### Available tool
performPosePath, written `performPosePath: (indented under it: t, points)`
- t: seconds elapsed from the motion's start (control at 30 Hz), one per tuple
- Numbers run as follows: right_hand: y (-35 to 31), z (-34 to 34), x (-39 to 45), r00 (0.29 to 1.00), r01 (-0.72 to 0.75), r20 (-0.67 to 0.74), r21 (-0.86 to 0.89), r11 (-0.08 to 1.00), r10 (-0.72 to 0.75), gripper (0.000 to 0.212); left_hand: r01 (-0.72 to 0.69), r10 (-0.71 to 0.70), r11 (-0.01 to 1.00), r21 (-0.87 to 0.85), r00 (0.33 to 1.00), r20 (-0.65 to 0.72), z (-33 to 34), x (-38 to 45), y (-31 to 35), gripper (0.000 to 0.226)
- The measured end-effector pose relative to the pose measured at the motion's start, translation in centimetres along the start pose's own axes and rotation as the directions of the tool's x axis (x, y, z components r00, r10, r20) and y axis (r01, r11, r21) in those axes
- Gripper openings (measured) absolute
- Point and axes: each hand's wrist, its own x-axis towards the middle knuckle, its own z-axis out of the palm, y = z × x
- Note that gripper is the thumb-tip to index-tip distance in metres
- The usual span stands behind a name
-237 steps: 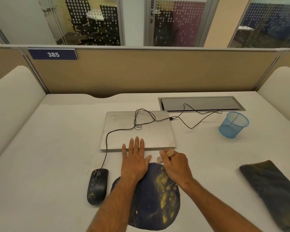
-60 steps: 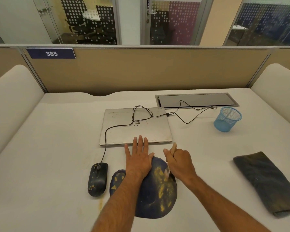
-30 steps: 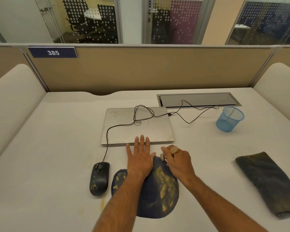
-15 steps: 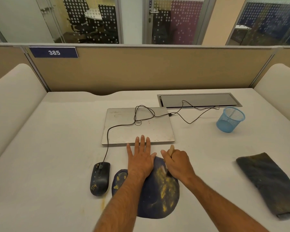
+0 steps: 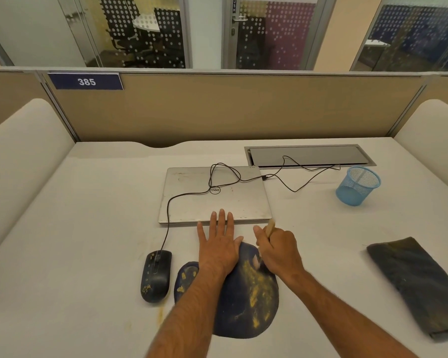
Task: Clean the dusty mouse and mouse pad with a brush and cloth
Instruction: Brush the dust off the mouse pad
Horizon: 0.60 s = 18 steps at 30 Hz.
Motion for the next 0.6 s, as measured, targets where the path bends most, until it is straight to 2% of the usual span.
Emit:
performPosePath:
  t: [0.1,0.2,0.27,0.47,0.6]
  points:
    - [-0.12,-0.20,0.14,0.998,0.052,-0.038,0.038,0.998,-0.050,0.045,-0.005,0.005,1.000,0.004,1.000,-0.001,-0.05,0.08,0.00,0.067]
    - [-0.03,0.23,-0.12,0.995,0.016,0.095,-0.029,0.999,-0.013,0.043,-0.001,0.001,1.000,0.017,1.000,-0.002,0.18,-0.08,-0.10,0.066]
    - [0.11,0.40,-0.29,0.991,-0.030,0.125,-0.044,0.999,0.035,0.046,0.004,-0.005,1.000,0.022,1.000,0.003,0.17,-0.09,-0.09,0.067]
    - [-0.07,-0.02,-0.17,1.000,0.013,-0.012,0.046,0.999,-0.013,0.051,0.001,-0.001,1.000,0.007,1.000,0.003,-0.03,-0.13,-0.19,0.066]
    - [-0.21,0.27,-0.49,0.996,0.070,0.062,-0.003,0.998,-0.070,0.041,-0.007,0.007,1.000,0.005,1.000,-0.005,-0.27,-0.11,-0.38,0.064]
